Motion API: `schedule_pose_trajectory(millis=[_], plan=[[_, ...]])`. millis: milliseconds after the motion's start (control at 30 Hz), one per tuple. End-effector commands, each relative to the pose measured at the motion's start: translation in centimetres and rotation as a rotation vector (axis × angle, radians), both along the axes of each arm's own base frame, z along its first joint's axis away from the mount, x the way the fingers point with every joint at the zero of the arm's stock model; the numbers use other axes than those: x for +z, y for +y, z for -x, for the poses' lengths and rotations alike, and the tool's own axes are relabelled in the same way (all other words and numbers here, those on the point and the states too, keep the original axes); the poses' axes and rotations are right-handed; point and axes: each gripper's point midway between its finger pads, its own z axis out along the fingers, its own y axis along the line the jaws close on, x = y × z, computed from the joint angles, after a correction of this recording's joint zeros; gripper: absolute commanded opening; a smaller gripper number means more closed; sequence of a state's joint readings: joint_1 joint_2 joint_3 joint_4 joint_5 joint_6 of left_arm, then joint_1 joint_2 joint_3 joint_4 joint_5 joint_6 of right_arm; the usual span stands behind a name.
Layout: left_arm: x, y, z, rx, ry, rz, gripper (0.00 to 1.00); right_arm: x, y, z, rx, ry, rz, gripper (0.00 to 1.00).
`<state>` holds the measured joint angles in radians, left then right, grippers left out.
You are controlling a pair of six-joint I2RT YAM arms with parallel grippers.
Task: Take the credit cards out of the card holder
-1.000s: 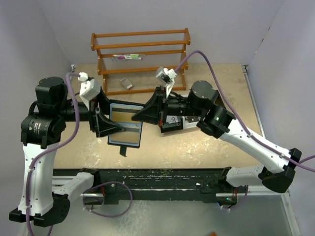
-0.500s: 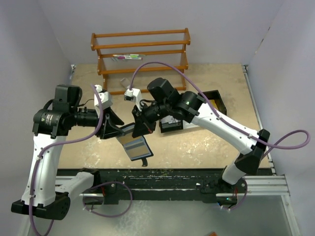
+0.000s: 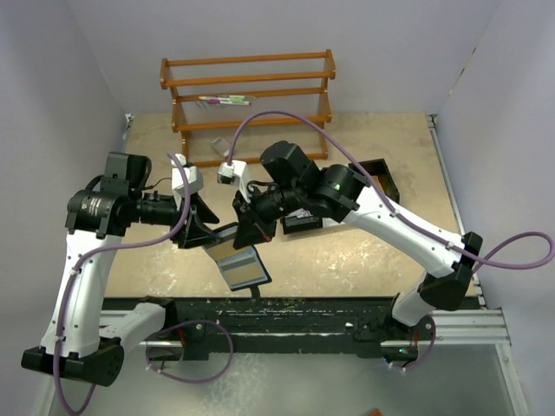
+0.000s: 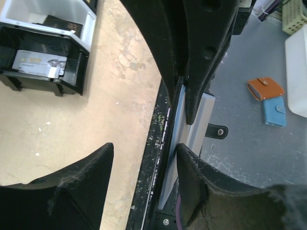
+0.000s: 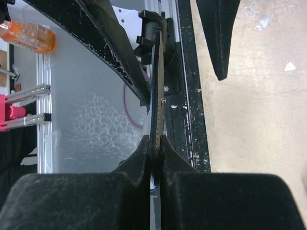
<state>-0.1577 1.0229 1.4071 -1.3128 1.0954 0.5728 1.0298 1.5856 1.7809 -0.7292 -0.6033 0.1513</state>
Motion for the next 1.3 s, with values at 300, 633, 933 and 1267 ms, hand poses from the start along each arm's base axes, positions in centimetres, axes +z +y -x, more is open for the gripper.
schedule_pose_trajectory(millis=[300,633,933,1267], plan=[[0.6,-0.8,1.5,-0.110,0.043,0.073,0.38,3.9,1.7,-0.9,-0.007,-0.111,-0.057,0.00],[4.8,-2.0,0.0,-0.066,0.138,0.192,0.00,8.0,-0.5,-5.4,-0.285,-0.177,-0.200,0.54],[11.4,-2.8,-1.6,0.084,0.154,0.371,0.00,13.2,-6.6,-5.0,-0.475,-0.072,-0.554,0.81],[12.8,-2.9,-0.7,0.090,0.167,0.442,0.00,13.5,-5.2,-3.3,-0.371,0.016,-0.734,0.88]])
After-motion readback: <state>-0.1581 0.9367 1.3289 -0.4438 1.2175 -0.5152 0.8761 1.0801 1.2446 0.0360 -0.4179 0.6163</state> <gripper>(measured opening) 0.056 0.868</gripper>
